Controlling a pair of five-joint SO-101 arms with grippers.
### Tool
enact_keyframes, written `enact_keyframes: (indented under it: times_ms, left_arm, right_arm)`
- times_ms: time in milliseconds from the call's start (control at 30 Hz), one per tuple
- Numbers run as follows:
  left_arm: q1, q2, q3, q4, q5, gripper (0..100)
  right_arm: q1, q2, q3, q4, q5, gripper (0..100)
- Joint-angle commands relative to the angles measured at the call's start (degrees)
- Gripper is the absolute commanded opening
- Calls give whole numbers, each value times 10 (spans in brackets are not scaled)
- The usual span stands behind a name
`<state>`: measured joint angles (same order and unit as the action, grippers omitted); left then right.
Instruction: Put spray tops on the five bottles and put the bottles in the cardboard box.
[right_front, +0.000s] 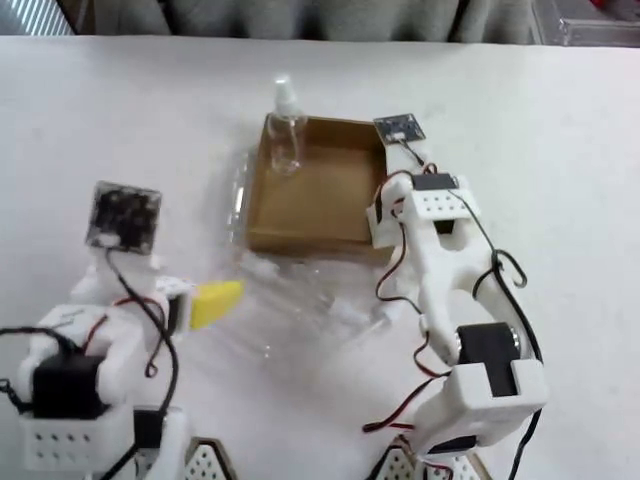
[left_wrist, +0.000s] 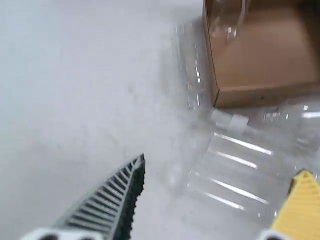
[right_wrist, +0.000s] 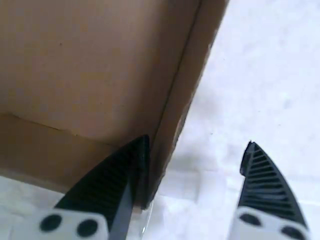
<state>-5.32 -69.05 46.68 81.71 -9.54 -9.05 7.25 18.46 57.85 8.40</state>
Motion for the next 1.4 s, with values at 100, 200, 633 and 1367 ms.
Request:
enact_keyframes:
  times_ms: [100, 200, 633, 1367]
  left_arm:
    - [-11, 67, -5, 10, -294, 283]
    - [-5, 67, 12, 40, -409, 221]
    - [233, 66, 69, 44, -519, 355]
    - [242, 72, 211, -139, -684, 355]
  right_arm:
    - [7, -29, -2, 2, -4, 272]
    - [7, -29, -2, 0, -4, 272]
    - [7, -29, -2, 2, -4, 272]
    - [6, -29, -2, 0, -4, 272]
